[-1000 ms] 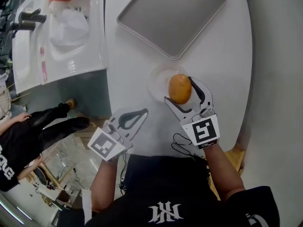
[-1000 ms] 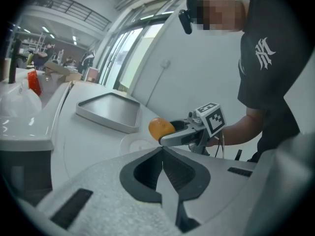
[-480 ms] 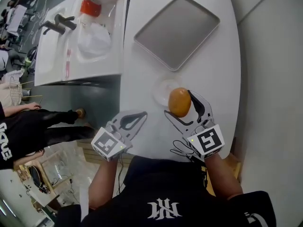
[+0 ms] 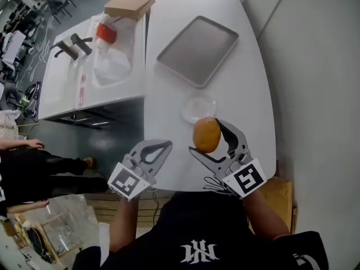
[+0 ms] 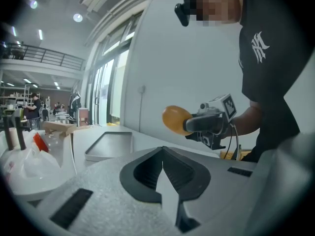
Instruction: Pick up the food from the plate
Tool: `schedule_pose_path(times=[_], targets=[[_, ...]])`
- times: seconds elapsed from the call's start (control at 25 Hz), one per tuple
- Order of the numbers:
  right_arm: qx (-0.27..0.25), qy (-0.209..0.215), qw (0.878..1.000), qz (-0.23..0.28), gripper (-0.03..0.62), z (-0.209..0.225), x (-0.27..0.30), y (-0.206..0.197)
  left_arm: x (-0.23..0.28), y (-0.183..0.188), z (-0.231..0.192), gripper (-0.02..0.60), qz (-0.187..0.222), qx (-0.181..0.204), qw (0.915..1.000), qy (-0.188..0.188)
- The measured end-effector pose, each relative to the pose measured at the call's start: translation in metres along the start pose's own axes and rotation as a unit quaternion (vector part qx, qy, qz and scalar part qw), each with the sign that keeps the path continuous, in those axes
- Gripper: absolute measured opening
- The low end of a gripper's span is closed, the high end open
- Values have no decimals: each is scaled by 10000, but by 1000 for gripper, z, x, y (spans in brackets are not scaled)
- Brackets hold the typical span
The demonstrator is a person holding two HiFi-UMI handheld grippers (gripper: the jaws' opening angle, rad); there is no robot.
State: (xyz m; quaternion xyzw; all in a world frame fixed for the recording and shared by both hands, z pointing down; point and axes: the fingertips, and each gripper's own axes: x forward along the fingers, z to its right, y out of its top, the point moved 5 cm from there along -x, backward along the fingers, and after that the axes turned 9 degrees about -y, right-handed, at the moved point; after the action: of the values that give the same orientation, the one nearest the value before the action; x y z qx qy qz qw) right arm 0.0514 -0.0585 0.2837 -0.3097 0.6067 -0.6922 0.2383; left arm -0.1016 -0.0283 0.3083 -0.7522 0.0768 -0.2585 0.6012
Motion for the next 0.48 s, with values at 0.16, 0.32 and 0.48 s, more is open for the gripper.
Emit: schedule_pose_path(times=[0.16, 0.32, 0.48], targets=[[13, 92, 9999, -63, 393, -44, -19, -2, -19, -22, 13, 3, 384, -114, 9991, -119], [22, 174, 9998, -22, 393, -64, -32, -8, -31, -33, 28, 3, 452, -111, 9987, -223], [142, -45, 9999, -75, 393, -72, -56, -6, -41, -45, 47, 3, 646, -127, 9972, -350]])
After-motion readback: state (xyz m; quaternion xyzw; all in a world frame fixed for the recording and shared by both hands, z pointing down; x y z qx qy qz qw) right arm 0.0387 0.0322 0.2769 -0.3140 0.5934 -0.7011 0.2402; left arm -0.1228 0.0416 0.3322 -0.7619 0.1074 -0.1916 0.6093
